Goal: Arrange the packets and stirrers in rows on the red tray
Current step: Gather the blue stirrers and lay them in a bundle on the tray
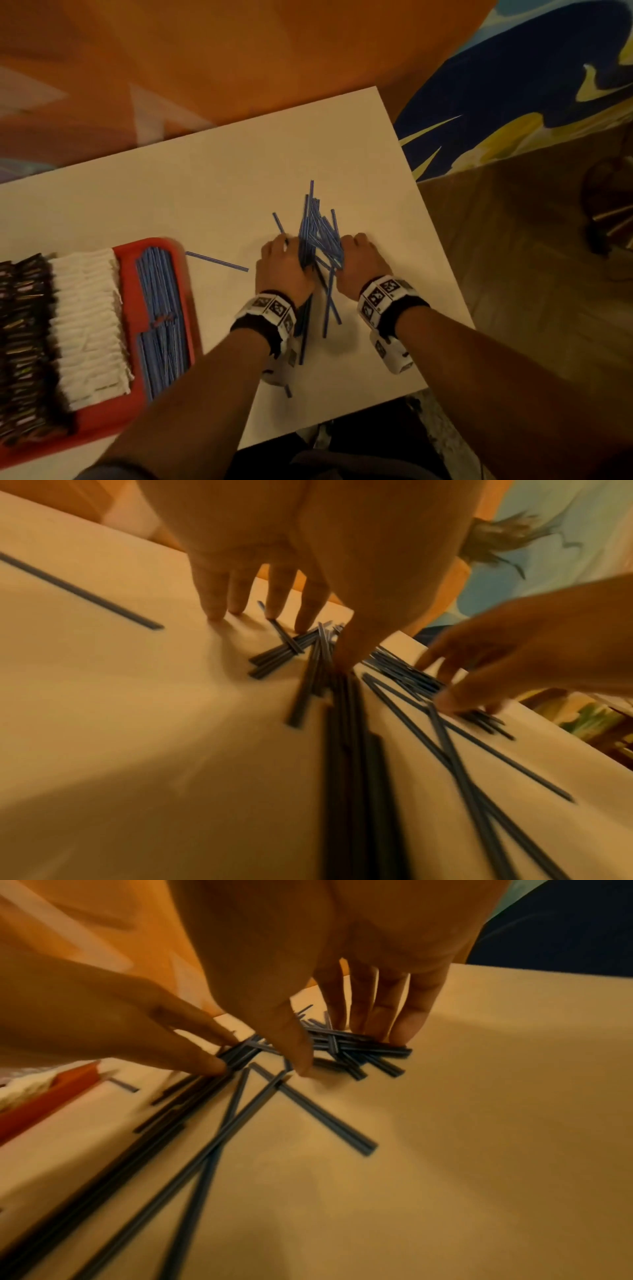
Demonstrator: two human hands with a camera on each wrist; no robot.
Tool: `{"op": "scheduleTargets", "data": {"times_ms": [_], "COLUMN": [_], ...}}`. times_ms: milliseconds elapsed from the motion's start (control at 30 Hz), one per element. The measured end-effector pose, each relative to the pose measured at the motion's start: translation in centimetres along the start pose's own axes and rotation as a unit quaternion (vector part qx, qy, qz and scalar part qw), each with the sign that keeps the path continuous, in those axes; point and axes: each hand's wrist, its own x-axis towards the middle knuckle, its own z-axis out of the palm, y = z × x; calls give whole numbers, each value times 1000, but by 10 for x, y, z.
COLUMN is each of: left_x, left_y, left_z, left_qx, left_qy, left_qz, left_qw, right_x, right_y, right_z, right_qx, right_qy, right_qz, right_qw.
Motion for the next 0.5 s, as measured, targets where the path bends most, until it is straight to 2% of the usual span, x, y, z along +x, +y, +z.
{"op": "scheduleTargets", "data": {"times_ms": [100,167,300,433,500], "left_x": [-7,-8,-4,7,12], "left_y": [3,4,18,39,49], "left_z": [-3,-3,2,0,-2], "left_qx": [-47,-49,-78,-86,-96], "left_qy": [22,13,-14,-17,-24], "left_qz": [-59,-101,-120,-156,-176], "left_qw": [997,994,990,984,979], "right_x": [-6,-7,-3,1,1], "right_y": [-3,-7,-14,-1,5], "right_z": [1,0,5,-6,-12], "right_qx": [81,137,193,230,223], "right_qy": [-17,-31,-70,-25,-27], "right_qz": [8,30,30,90,92], "right_qw": [997,990,978,969,970]}}
